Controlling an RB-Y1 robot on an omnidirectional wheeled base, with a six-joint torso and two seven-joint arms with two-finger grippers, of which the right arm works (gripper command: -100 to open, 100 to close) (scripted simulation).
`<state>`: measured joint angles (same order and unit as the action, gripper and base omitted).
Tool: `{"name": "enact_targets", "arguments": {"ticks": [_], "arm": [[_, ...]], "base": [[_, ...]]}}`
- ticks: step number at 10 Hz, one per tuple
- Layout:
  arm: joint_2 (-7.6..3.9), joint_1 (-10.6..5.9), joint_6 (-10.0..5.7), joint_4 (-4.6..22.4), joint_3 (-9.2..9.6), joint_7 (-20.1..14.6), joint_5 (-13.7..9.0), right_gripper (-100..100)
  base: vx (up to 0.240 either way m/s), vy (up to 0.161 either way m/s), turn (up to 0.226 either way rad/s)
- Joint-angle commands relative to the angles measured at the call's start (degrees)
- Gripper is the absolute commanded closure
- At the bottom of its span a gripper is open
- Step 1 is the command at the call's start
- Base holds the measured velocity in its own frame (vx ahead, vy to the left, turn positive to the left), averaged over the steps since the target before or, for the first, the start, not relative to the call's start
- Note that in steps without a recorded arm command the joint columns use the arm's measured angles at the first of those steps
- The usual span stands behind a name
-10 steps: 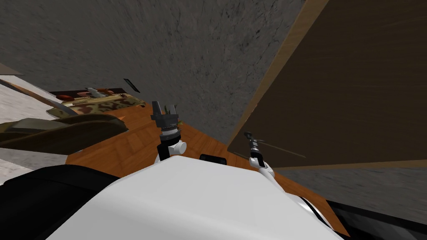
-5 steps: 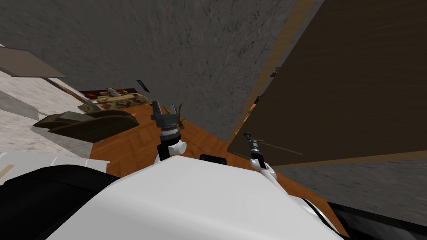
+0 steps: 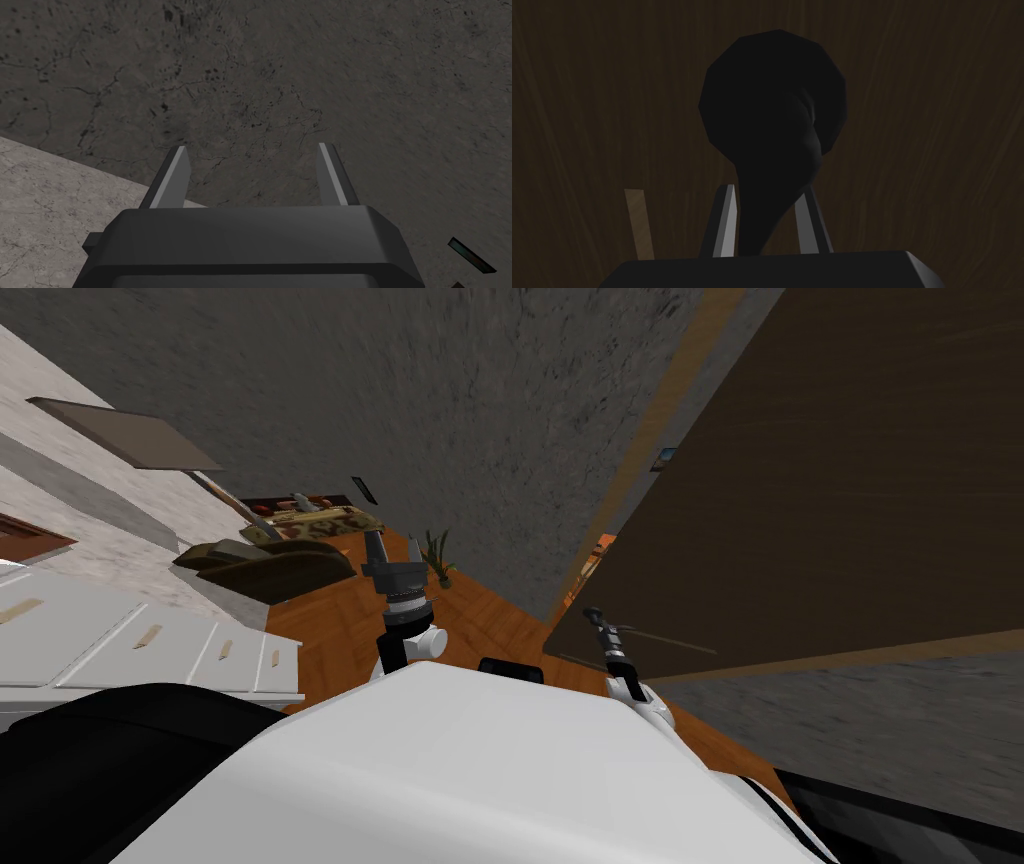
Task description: Pull the door open
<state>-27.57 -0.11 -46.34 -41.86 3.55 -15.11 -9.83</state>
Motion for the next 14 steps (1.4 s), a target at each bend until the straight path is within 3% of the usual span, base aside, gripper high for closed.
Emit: {"name": "enact_targets", "arguments": {"ticks": [1,2,3,9,10,11,14], "arm": [[-1.07,1.37,-0.75,-1.6,1.12,-1.2,0.4,100],[-0.62,0.81,-0.58,-0.8,0.81,-0.9,0.3,100],[-1.79,2.36,-2.48,-1.1,2.13,-2.2,0.5,100],[-5.31,5.85,-7.6,-1.8,4.95,-5.5,0.8,100],[-4.73,5.25,-6.79,-1.4,4.75,-5.1,0.9,100],[-5.5,6.35,-8.81,-0.9,5.43,-5.8,0.8,100],[-6.58,7.64,-11.22,-0.5,6.09,-6.6,0.7,100]], "base": [[-0.27,-0.084,0.116],[-0.116,-0.025,0.024],[-0.165,-0.043,0.18],[-0.202,-0.07,0.114],[-0.094,-0.03,0.029],[-0.127,-0.064,0.176],[-0.178,-0.074,0.137]]}}
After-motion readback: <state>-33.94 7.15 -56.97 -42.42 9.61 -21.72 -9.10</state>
